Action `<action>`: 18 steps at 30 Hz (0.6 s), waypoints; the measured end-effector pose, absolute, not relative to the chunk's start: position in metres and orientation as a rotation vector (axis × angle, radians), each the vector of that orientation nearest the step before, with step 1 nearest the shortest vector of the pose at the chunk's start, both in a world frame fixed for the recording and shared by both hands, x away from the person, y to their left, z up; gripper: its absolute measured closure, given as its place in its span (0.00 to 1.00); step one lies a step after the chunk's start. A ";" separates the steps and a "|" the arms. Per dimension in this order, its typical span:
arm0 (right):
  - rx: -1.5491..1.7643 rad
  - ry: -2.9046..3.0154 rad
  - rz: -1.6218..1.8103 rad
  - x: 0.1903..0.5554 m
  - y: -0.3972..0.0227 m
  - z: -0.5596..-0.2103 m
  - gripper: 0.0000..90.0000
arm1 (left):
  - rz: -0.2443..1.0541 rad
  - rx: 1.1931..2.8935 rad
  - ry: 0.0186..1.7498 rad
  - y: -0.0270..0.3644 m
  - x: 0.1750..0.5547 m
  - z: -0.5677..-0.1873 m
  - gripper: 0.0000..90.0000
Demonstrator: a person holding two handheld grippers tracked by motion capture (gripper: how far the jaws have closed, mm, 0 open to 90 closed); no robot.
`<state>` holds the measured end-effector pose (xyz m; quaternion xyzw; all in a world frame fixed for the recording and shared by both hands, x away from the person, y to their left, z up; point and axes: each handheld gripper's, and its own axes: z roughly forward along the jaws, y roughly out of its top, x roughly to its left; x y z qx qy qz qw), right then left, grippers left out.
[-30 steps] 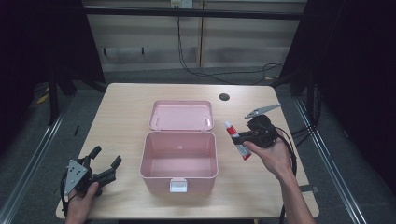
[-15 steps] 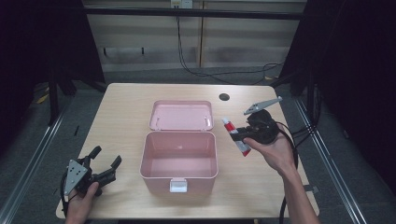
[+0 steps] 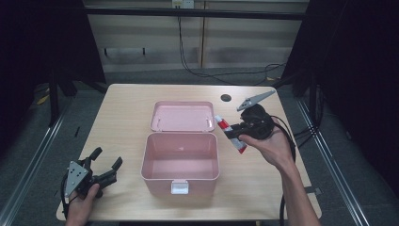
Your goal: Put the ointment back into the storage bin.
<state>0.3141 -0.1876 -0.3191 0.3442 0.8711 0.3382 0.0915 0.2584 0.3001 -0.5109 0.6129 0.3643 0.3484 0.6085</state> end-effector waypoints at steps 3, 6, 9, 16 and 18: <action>1.007 2.603 1.010 0.317 -0.182 -0.317 0.80 | 0.805 1.418 0.841 0.300 0.258 -0.511 0.18; 0.983 2.622 1.001 0.319 -0.176 -0.315 0.80 | 0.804 1.416 0.841 0.300 0.258 -0.511 0.18; 0.956 2.636 0.997 0.320 -0.169 -0.311 0.80 | 0.805 1.418 0.840 0.300 0.258 -0.511 0.18; 0.886 2.669 0.993 0.325 -0.155 -0.306 0.80 | 0.804 1.418 0.840 0.300 0.258 -0.511 0.18; 0.877 2.677 0.992 0.326 -0.151 -0.305 0.80 | 0.805 1.418 0.840 0.300 0.258 -0.511 0.18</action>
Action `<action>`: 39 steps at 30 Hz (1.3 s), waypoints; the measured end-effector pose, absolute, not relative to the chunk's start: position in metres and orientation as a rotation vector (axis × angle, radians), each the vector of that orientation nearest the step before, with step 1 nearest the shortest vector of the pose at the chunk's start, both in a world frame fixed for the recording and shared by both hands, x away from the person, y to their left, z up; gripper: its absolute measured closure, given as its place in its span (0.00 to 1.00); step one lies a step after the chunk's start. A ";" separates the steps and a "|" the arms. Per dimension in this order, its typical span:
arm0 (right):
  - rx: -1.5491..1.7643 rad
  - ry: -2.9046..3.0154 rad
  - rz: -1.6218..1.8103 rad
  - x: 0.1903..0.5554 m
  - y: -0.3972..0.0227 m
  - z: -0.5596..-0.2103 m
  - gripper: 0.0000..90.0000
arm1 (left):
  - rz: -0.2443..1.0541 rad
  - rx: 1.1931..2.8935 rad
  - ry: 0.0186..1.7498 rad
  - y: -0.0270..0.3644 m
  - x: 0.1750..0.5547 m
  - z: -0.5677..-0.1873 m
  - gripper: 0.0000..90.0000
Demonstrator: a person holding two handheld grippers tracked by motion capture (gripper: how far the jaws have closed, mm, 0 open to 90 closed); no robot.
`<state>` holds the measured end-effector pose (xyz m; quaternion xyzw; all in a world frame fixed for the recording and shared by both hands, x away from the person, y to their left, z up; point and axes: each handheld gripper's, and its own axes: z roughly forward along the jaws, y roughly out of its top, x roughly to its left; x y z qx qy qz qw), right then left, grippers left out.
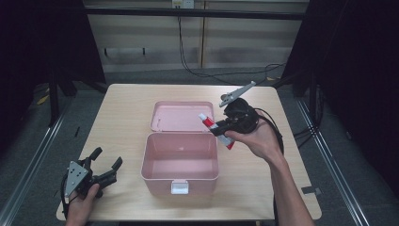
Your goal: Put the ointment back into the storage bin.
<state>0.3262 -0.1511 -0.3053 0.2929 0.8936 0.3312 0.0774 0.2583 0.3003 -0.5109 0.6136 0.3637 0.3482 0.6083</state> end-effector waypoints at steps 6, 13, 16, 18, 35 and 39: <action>0.825 2.709 0.983 0.330 -0.137 -0.303 0.80 | 0.804 1.418 0.840 0.300 0.258 -0.511 0.18; 0.772 2.743 0.945 0.333 -0.121 -0.298 0.80 | 0.803 1.419 0.839 0.300 0.258 -0.511 0.18; 0.740 2.762 0.926 0.334 -0.115 -0.297 0.80 | 0.805 1.419 0.838 0.300 0.258 -0.511 0.18; 0.727 2.771 0.919 0.334 -0.111 -0.297 0.80 | 0.803 1.419 0.839 0.300 0.258 -0.511 0.18; 0.579 2.902 0.762 0.345 -0.067 -0.310 0.80 | 0.801 1.423 0.835 0.301 0.258 -0.511 0.18; 0.546 2.927 0.722 0.349 -0.059 -0.314 0.80 | 0.800 1.423 0.834 0.301 0.258 -0.511 0.18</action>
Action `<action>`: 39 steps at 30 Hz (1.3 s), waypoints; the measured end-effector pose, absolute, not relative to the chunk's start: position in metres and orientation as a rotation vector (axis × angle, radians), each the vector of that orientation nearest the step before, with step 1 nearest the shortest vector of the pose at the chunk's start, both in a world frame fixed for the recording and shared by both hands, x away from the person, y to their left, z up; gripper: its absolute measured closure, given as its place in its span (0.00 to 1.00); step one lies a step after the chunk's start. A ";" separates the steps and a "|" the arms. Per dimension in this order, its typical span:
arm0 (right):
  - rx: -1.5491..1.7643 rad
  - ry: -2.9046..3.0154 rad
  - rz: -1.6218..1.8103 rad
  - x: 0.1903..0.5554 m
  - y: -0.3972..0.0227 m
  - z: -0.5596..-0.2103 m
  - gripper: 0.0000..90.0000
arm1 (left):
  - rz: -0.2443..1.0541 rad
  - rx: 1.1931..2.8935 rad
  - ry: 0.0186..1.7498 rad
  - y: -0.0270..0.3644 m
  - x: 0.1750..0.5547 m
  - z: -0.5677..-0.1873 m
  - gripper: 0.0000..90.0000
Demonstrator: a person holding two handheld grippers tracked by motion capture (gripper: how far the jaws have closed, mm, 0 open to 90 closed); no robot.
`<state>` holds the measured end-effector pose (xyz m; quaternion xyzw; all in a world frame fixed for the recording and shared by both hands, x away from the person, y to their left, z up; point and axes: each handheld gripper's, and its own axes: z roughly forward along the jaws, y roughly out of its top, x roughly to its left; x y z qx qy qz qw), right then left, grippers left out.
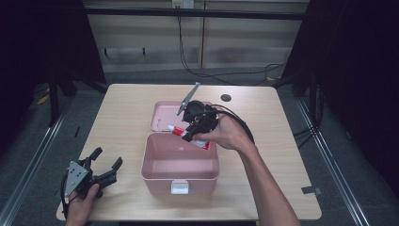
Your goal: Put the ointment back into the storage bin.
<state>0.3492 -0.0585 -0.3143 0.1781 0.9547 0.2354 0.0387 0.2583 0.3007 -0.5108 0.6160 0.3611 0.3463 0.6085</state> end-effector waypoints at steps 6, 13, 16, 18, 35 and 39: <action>0.503 2.973 0.664 0.352 -0.046 -0.323 0.80 | 0.799 1.424 0.833 0.301 0.258 -0.511 0.17; 0.437 3.015 0.577 0.357 -0.035 -0.335 0.80 | 0.801 1.424 0.832 0.301 0.258 -0.511 0.17; 0.387 3.040 0.506 0.359 -0.029 -0.345 0.80 | 0.802 1.425 0.831 0.301 0.258 -0.511 0.17; 0.370 3.052 0.483 0.360 -0.025 -0.350 0.80 | 0.806 1.428 0.830 0.301 0.258 -0.511 0.18; 0.297 3.088 0.373 0.368 -0.011 -0.371 0.80 | 0.804 1.422 0.829 0.301 0.258 -0.511 0.18; 0.280 3.088 0.350 0.367 -0.007 -0.377 0.80 | 0.805 1.421 0.829 0.301 0.258 -0.511 0.18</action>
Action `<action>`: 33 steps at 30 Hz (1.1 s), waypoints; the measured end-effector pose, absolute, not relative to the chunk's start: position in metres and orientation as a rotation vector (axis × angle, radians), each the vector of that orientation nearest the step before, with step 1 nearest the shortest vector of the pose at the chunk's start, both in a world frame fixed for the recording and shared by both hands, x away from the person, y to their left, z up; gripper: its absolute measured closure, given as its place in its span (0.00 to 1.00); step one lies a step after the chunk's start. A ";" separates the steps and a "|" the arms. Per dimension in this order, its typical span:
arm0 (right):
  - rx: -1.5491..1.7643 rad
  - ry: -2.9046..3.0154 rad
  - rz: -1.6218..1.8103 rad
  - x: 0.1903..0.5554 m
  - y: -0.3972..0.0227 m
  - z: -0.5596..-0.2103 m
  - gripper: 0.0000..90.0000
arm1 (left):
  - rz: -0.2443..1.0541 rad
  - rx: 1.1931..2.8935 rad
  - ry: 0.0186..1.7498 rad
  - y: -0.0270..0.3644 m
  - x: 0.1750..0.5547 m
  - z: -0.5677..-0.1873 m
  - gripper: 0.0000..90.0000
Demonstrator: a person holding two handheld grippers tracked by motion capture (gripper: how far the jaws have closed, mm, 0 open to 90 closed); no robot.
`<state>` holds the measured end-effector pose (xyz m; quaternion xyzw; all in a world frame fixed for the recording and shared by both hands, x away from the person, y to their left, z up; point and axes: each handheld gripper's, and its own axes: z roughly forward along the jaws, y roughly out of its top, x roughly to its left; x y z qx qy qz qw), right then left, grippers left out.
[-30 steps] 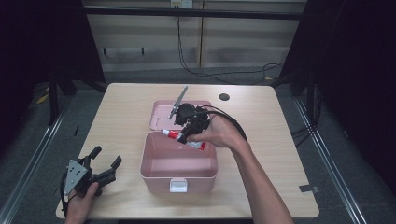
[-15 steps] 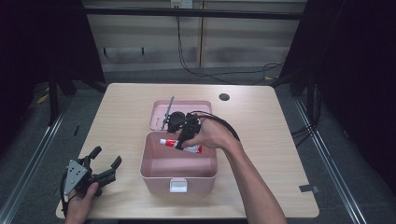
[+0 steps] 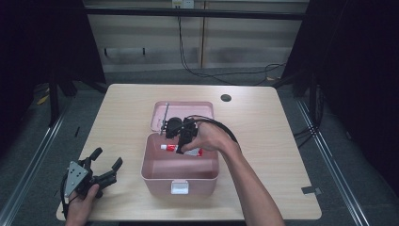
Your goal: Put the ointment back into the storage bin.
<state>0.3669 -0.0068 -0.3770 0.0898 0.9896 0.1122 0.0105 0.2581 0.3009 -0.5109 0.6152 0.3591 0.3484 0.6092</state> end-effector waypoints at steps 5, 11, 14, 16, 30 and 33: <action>0.267 3.093 0.303 0.367 -0.002 -0.385 0.80 | 0.802 1.422 0.828 0.301 0.258 -0.511 0.18; 0.248 3.089 0.275 0.368 0.000 -0.394 0.80 | 0.800 1.421 0.827 0.301 0.258 -0.511 0.18; 0.249 3.088 0.261 0.369 0.000 -0.398 0.80 | 0.799 1.421 0.827 0.301 0.258 -0.511 0.18; 0.252 3.088 0.256 0.369 0.001 -0.400 0.80 | 0.798 1.421 0.827 0.301 0.258 -0.511 0.18; 0.252 3.094 0.176 0.367 0.007 -0.423 0.80 | 0.796 1.422 0.829 0.301 0.257 -0.511 0.17; 0.246 3.094 0.169 0.367 0.007 -0.426 0.80 | 0.797 1.423 0.829 0.301 0.257 -0.511 0.17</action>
